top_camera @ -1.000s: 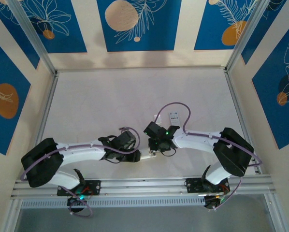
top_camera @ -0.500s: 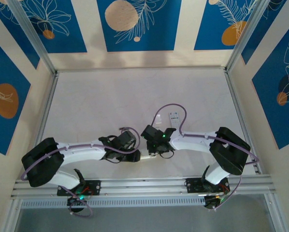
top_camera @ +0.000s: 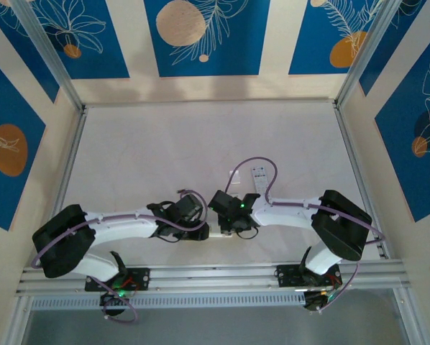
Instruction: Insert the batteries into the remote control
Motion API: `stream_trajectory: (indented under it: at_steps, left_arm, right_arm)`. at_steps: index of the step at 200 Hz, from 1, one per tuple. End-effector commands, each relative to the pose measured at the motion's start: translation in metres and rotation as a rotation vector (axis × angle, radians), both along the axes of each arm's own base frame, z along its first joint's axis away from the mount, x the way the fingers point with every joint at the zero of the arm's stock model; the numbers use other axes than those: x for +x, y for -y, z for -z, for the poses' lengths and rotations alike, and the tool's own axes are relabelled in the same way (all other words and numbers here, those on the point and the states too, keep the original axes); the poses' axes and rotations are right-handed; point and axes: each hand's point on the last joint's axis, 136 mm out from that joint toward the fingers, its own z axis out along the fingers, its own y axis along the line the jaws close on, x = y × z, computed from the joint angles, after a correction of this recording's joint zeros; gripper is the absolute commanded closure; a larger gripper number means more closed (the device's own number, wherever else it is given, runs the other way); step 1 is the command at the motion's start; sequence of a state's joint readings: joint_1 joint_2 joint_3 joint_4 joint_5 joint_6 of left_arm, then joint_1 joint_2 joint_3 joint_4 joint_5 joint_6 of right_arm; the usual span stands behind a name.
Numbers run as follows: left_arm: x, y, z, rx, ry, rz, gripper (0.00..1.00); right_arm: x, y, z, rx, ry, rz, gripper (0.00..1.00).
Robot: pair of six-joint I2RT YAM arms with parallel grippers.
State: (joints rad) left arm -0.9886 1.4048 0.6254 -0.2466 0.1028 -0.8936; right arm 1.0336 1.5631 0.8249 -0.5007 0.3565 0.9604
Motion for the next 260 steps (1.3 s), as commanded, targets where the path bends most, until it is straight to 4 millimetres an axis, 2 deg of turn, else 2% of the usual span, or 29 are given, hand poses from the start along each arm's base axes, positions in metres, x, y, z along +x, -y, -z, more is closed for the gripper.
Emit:
stream_trajectory:
  at_steps: [1,112,181,204,222,260]
  left_arm:
    - [0.007,0.009,-0.007,-0.025,0.017,-0.012,0.5]
    - [0.007,0.012,-0.006,-0.031,0.013,-0.009,0.5]
    - [0.007,0.012,-0.004,-0.031,0.009,-0.007,0.5]
    - [0.007,0.012,-0.004,-0.033,0.017,-0.002,0.49]
    - [0.01,0.012,-0.006,-0.033,0.037,0.001,0.46]
    - [0.015,0.006,-0.014,-0.023,0.081,-0.002,0.38]
  right_arm:
    - [-0.036,0.045,0.027,-0.176,-0.178,0.06,0.82]
    - [-0.01,0.029,-0.021,-0.078,-0.085,0.08,0.74]
    - [-0.006,0.028,-0.021,-0.057,-0.075,0.091,0.74]
    - [-0.002,0.028,-0.026,-0.024,-0.064,0.124,0.69]
    - [-0.001,0.028,-0.027,0.03,-0.071,0.163,0.67]
    - [-0.005,0.041,-0.021,0.083,-0.118,0.286,0.63]
